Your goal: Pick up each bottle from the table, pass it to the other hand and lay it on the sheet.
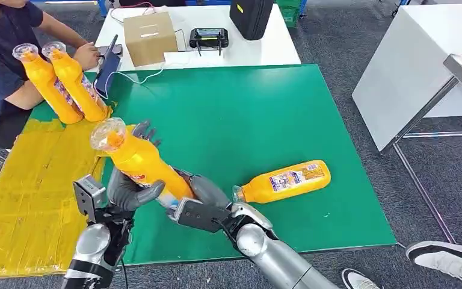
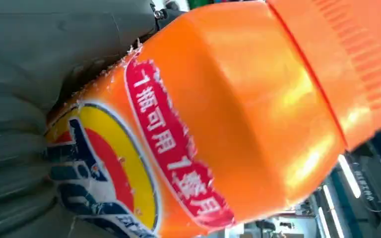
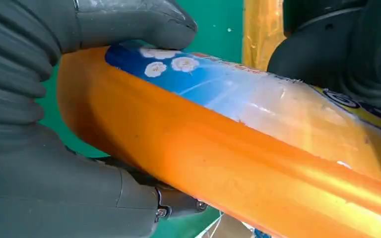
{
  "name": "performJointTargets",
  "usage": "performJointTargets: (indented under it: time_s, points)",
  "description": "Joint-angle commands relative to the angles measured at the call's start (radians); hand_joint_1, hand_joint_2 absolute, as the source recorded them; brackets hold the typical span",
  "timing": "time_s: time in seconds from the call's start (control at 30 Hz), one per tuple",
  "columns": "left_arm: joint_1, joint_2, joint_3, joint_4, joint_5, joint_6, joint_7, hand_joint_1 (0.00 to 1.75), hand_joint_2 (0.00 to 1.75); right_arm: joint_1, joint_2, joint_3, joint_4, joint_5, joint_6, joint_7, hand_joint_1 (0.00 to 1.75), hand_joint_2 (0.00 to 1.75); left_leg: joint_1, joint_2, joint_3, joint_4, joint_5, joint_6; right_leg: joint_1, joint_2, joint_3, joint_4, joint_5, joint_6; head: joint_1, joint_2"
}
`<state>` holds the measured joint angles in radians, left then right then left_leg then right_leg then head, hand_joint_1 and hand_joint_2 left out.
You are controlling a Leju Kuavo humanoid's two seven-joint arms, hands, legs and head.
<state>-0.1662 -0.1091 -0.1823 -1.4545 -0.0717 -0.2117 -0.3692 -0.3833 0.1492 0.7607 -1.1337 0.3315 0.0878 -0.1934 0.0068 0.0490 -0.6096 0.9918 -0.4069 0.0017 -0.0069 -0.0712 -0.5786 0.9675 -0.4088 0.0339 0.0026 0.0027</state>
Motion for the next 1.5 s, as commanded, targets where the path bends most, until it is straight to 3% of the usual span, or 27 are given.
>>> performJointTargets:
  time_s: [0.03, 0.07, 0.1, 0.27, 0.3, 0.4, 0.7, 1.0, 1.03, 1.07, 1.17, 1.3, 1.5]
  points:
    - [-0.034, 0.039, -0.113, 0.075, 0.052, -0.055, 0.031, 0.00, 1.75, -0.060, -0.022, 0.120, 0.121, -0.010, 0.001, 0.011, 1.75, 1.75, 0.000, -0.003, 0.003, -0.001, -0.001, 0.000, 0.000, 0.003, 0.003, -0.001, -0.001, -0.001, 0.000, 0.000]
    - [-0.034, 0.040, -0.114, 0.074, 0.053, -0.056, 0.030, 0.03, 1.75, -0.060, -0.024, 0.119, 0.123, -0.010, 0.001, 0.011, 1.75, 1.75, 0.000, -0.004, 0.004, -0.001, -0.001, 0.000, -0.001, 0.004, 0.005, -0.001, -0.002, -0.001, 0.000, 0.000]
    - [-0.031, 0.043, -0.114, 0.070, 0.060, -0.061, 0.025, 1.59, 1.75, -0.058, -0.027, 0.118, 0.125, -0.012, 0.003, 0.008, 1.75, 1.75, 0.000, -0.003, 0.002, -0.001, 0.000, 0.000, 0.000, 0.003, 0.003, -0.001, -0.001, -0.001, 0.000, 0.000]
    - [-0.031, 0.044, -0.114, 0.070, 0.061, -0.062, 0.024, 1.59, 1.75, -0.056, -0.028, 0.118, 0.126, -0.013, 0.004, 0.007, 1.75, 1.75, 0.000, -0.003, 0.003, -0.001, -0.001, 0.000, 0.000, 0.003, 0.003, 0.000, -0.001, 0.000, 0.000, 0.000]
    - [-0.031, 0.044, -0.114, 0.070, 0.061, -0.062, 0.024, 1.75, 1.75, -0.056, -0.028, 0.118, 0.126, -0.013, 0.004, 0.007, 1.75, 1.75, 0.000, -0.005, 0.004, -0.001, -0.001, 0.000, -0.001, 0.005, 0.005, 0.000, -0.002, -0.001, 0.000, 0.000]
    - [-0.028, 0.058, -0.102, 0.079, 0.149, -0.116, 0.055, 1.75, 1.75, -0.040, -0.045, 0.110, 0.127, -0.014, -0.004, 0.005, 1.75, 1.75, 0.000, -0.005, 0.004, 0.000, -0.001, 0.000, -0.001, 0.004, 0.005, -0.001, -0.002, -0.001, 0.000, 0.000]
    - [-0.025, 0.069, -0.112, 0.049, 0.133, -0.100, 0.056, 1.75, 1.75, -0.015, -0.087, 0.073, 0.132, -0.003, -0.017, -0.004, 1.75, 1.75, 0.000, -0.005, 0.003, -0.001, -0.001, 0.000, -0.001, 0.002, 0.003, -0.001, -0.001, 0.000, -0.001, 0.000]
    - [-0.060, 0.096, -0.100, -0.009, -0.238, 0.150, 0.041, 1.75, 1.75, 0.041, -0.139, -0.081, 0.054, 0.033, -0.041, 0.001, 1.75, 1.75, 0.001, -0.007, 0.002, 0.000, 0.000, 0.000, 0.000, 0.000, 0.003, -0.001, -0.002, 0.000, 0.000, 0.000]
    - [-0.063, 0.096, -0.094, -0.003, -0.254, 0.155, 0.053, 1.75, 1.75, 0.046, -0.141, -0.093, 0.044, 0.041, -0.048, 0.005, 1.10, 1.75, 0.000, -0.005, 0.001, 0.000, 0.000, 0.000, 0.000, 0.000, 0.002, -0.001, -0.001, 0.000, 0.000, 0.000]
    - [-0.062, 0.100, -0.086, 0.001, -0.345, 0.214, 0.051, 1.75, 1.75, 0.072, -0.139, -0.144, 0.009, 0.043, -0.072, 0.010, 0.00, 1.75, 0.000, -0.008, 0.003, 0.000, -0.001, 0.000, -0.001, 0.001, 0.003, 0.000, -0.002, -0.001, -0.001, 0.000]
    - [-0.053, 0.105, -0.090, -0.008, -0.452, 0.273, 0.053, 1.75, 1.75, 0.089, -0.158, -0.174, -0.033, 0.057, -0.067, 0.025, 0.00, 1.75, -0.001, -0.008, 0.002, 0.000, 0.000, 0.000, -0.001, 0.000, 0.003, -0.001, -0.002, -0.001, 0.000, 0.000]
    - [-0.051, 0.149, -0.108, 0.024, -0.786, 0.402, 0.131, 1.75, 1.75, 0.146, -0.254, -0.247, -0.173, 0.069, -0.069, 0.018, 0.00, 1.75, -0.001, -0.005, 0.000, 0.000, 0.000, 0.000, 0.000, 0.001, 0.001, 0.000, -0.001, 0.000, 0.000, 0.000]
    - [-0.040, 0.136, -0.088, 0.024, -0.802, 0.406, 0.118, 1.75, 1.75, 0.173, -0.264, -0.282, -0.213, 0.075, -0.034, 0.011, 0.00, 1.75, -0.002, -0.006, 0.003, 0.000, -0.002, 0.000, -0.002, 0.003, 0.004, 0.000, -0.002, 0.000, 0.000, 0.000]
